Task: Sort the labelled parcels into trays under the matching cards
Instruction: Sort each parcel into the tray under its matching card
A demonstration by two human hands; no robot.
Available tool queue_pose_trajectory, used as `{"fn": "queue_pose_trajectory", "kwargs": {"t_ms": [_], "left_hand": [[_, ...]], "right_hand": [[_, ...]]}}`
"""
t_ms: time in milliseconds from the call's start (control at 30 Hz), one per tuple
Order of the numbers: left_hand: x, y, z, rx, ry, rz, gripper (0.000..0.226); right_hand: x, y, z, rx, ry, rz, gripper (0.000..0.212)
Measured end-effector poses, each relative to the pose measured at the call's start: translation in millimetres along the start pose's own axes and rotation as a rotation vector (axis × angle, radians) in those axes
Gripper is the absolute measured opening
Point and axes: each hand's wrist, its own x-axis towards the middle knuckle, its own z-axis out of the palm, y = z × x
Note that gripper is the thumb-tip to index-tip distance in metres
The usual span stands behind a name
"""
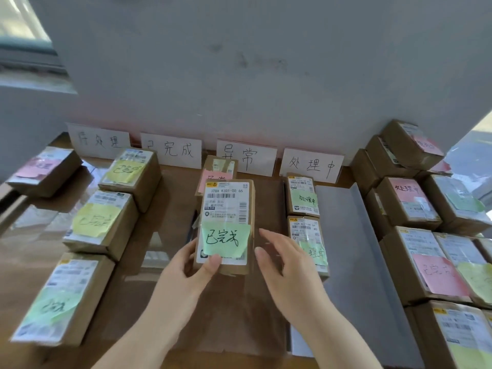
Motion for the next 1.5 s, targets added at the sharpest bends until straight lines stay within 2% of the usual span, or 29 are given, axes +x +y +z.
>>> {"fn": "queue_pose_trajectory", "kwargs": {"t_ms": [67,200,333,500,633,800,967,1133,1367,1500], "left_hand": [[-0.5,-1.4,-21.2,0.067,-0.003,0.062,0.073],[-0.1,-9.6,-79.6,0.233,-0.05,0.196,0.05],[6.0,-20.2,-147.5,0.404,-0.084,0.321,0.07],[11.0,-28.9,-206.4,0.542,-0.091,0.402,0.07],[13.7,-36.8,-226.6,0.578,-0.17,0.379,0.08],[21.0,-42.3,-229.0,0.576,-0.191,0.348,0.089],[38.7,-39.1,-209.8,0.583,-0.208,0.306,0.083],[73.8,-40.7,-176.9,0.7,-0.213,0.264,0.084],[117.4,-61.6,-134.9,0.899,-0.218,0.236,0.083],[121.2,-69.4,-127.1,1.02,-0.26,0.276,0.073]], "right_hand": [[-8.1,-25.7,25.6,0.024,0.051,-0.052,0.046],[-21.0,-68.8,73.3,0.07,0.162,-0.045,0.05],[-33.0,-110.8,121.3,0.056,0.18,-0.05,0.056],[-46.8,-148.4,167.9,0.063,0.204,-0.004,0.061],[-55.0,-161.6,184.0,0.055,0.201,0.057,0.063],[-55.7,-162.3,187.5,0.031,0.188,0.061,0.065],[-37.4,-148.0,182.7,0.049,0.113,0.106,0.077],[7.9,-115.9,183.5,-0.017,0.008,0.13,0.064],[61.1,-77.7,202.1,-0.064,-0.145,0.198,0.059],[65.8,-67.1,206.5,-0.217,-0.186,0.123,0.055]]}}
